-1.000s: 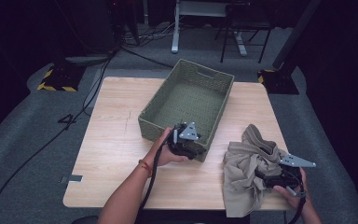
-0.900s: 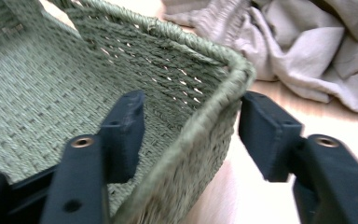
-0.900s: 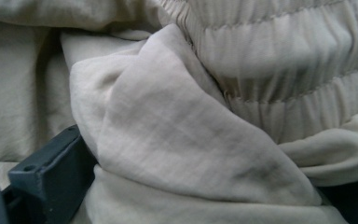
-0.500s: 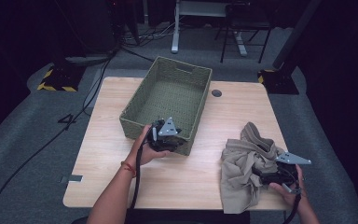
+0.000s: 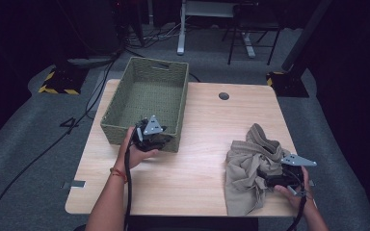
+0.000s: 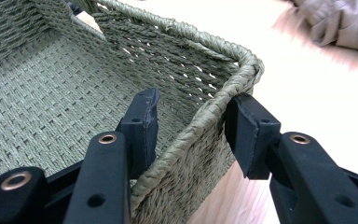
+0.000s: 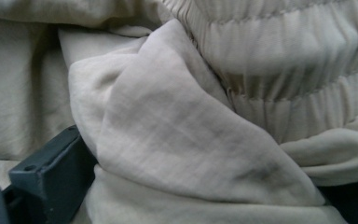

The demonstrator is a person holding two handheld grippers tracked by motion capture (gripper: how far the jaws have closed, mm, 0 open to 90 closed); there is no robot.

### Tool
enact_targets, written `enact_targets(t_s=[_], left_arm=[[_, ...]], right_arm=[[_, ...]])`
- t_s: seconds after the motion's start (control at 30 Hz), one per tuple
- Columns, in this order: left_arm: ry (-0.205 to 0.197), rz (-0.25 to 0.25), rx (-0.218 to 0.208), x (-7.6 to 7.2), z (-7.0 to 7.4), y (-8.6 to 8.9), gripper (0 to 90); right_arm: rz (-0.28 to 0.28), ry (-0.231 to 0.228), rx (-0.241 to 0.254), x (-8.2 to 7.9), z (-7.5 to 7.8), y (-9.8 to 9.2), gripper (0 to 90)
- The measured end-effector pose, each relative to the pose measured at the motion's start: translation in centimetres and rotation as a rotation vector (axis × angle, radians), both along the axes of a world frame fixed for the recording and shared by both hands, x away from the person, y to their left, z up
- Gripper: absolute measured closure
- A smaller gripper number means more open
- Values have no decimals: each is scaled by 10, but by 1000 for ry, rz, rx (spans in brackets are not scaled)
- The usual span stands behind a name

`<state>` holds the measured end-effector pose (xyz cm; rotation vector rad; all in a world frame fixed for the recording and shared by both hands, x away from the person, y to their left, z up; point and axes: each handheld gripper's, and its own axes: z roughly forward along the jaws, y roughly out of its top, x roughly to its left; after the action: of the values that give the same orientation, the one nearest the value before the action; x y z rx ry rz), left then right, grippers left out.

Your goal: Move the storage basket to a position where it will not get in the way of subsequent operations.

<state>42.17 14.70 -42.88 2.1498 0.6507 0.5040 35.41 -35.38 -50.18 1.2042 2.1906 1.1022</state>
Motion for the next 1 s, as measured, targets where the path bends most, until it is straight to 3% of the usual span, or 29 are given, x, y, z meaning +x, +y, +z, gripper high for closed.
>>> enact_targets(t_s=[0.33,0.73,1.0], left_arm=[[8,71,1,-4,0,24,551],[11,110,-1,-5,0,45,550],[15,110,0,-5,1,54,549]], right_arm=[[1,-3,-1,0,0,0,20],[-6,-1,0,-1,0,0,23],[-6,-2,0,-1,0,0,23]])
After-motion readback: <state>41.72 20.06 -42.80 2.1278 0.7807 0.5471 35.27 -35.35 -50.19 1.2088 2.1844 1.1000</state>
